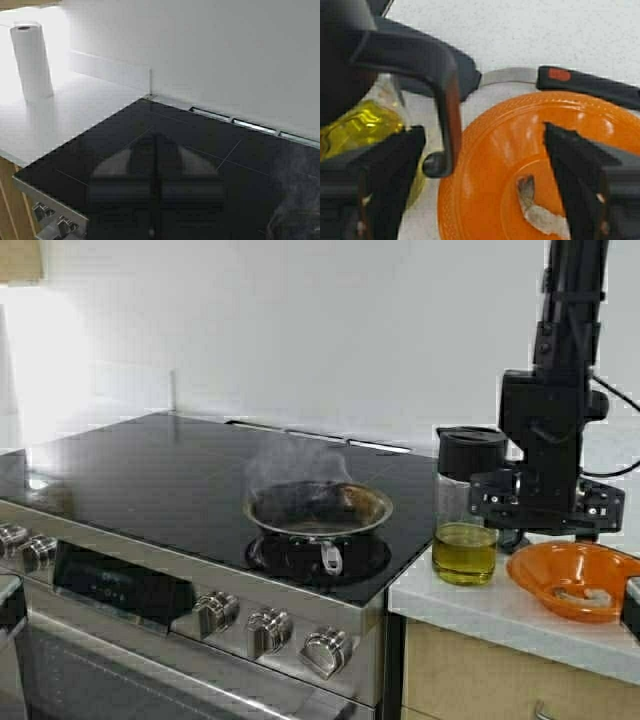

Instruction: Add oil to the pan and cook the shrimp and serve it

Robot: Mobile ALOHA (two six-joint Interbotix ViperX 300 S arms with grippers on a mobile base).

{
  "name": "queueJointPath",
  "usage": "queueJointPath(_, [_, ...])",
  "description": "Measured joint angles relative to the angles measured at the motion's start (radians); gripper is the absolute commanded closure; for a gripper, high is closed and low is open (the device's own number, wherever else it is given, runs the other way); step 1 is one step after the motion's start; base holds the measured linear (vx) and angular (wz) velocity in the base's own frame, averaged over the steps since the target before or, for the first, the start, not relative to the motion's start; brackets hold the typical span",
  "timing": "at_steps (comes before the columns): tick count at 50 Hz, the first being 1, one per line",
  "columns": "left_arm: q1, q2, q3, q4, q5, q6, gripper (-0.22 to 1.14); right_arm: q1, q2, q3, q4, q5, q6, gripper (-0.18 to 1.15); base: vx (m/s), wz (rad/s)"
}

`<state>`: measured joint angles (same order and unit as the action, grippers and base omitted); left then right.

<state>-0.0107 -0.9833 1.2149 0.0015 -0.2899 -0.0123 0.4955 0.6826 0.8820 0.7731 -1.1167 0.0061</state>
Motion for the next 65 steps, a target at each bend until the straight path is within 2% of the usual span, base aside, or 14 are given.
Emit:
queueJointPath(13, [0.0, 0.0, 0.002, 0.0, 0.0, -0.003, 0.89, -0.011, 0.015, -0.011, 0.034, -0.003, -0.008, -0.04, 0.0, 0.0])
queueJointPath(32, [0.0, 0.0, 0.002, 0.0, -0.002, -0.005, 0.89, 0.0, 0.097, -0.044, 0.084, -0.161, 0.057, -0.04, 0.0, 0.0])
queueJointPath(48, [-0.002, 0.002, 0.002, 0.0, 0.0, -0.005, 0.89, 0.002, 0.098, -0.044, 0.091, -0.184, 0.06, -0.01, 0.0, 0.0])
queueJointPath(51, [0.0, 0.002, 0.002, 0.0, 0.0, -0.005, 0.89, 0.002, 0.098, -0.046, 0.091, -0.184, 0.06, 0.05, 0.0, 0.0])
queueJointPath(54, [0.0, 0.002, 0.002, 0.0, 0.0, -0.006, 0.89, 0.008, 0.098, -0.051, 0.091, -0.184, 0.06, 0.17, 0.0, 0.0])
queueJointPath(62, [0.0, 0.002, 0.003, 0.0, 0.0, -0.006, 0.89, 0.041, 0.101, -0.078, 0.091, -0.186, 0.057, 0.65, 0.0, 0.0])
queueJointPath(65, [0.0, 0.002, 0.005, 0.0, 0.0, -0.006, 0.89, 0.044, 0.109, -0.094, 0.097, -0.186, 0.055, 0.79, 0.0, 0.0])
